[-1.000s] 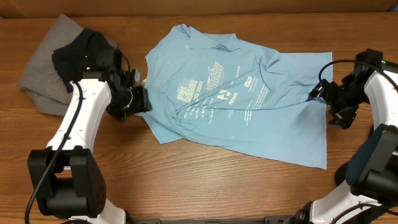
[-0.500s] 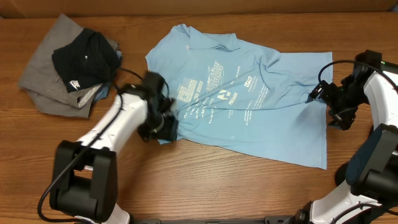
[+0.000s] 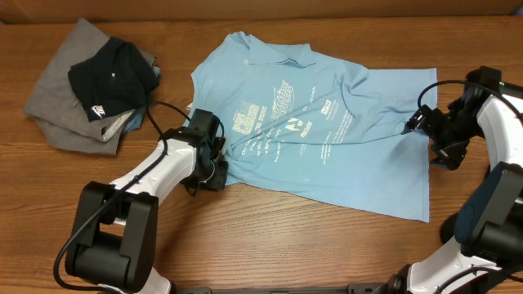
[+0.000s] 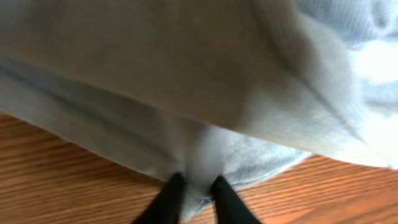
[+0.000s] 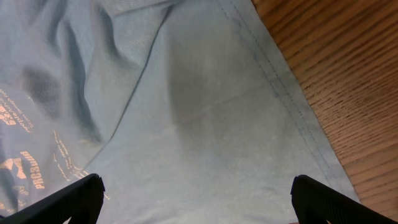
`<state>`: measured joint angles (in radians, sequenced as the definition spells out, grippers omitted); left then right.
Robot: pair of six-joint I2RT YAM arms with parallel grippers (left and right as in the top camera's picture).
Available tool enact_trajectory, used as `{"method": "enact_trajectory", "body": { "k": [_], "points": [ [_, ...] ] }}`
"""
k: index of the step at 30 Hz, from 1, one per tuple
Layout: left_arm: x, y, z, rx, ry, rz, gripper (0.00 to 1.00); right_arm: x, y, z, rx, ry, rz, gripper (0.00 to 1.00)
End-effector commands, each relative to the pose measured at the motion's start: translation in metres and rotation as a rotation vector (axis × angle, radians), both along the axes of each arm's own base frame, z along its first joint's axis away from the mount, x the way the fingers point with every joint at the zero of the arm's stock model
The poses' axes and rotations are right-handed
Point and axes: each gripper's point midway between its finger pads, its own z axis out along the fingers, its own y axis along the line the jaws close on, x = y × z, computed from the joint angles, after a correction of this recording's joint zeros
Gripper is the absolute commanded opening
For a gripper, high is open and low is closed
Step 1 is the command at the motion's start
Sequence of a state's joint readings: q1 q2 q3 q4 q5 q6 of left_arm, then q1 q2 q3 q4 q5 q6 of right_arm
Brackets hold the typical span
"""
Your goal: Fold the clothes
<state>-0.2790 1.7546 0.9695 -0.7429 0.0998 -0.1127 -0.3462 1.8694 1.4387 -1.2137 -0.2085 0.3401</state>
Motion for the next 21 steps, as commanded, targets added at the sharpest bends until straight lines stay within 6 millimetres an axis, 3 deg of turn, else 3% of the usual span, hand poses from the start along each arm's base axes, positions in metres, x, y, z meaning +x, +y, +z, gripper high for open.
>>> {"method": "enact_trajectory", "body": {
  "k": [1, 5, 11, 14, 21],
  "points": [
    [-0.014, 0.002, -0.006, -0.007, 0.047, 0.019, 0.05, 0.000, -0.002, 0.002, -0.009, -0.009, -0.007, 1.00],
    [-0.047, -0.019, 0.012, -0.142, 0.233, 0.061, 0.04, 0.001, -0.002, 0.002, -0.011, -0.011, -0.007, 1.00],
    [-0.109, -0.048, 0.070, -0.325, 0.575, 0.133, 0.04, 0.003, -0.003, 0.002, -0.014, -0.022, -0.007, 1.00],
    [-0.127, -0.047, 0.082, -0.285, 0.620, 0.109, 0.04, 0.004, -0.004, 0.002, -0.016, -0.025, -0.007, 1.00],
    [-0.147, -0.055, 0.096, -0.208, 0.602, 0.081, 0.09, 0.004, -0.004, 0.002, -0.016, -0.025, -0.007, 1.00]
  ]
}}
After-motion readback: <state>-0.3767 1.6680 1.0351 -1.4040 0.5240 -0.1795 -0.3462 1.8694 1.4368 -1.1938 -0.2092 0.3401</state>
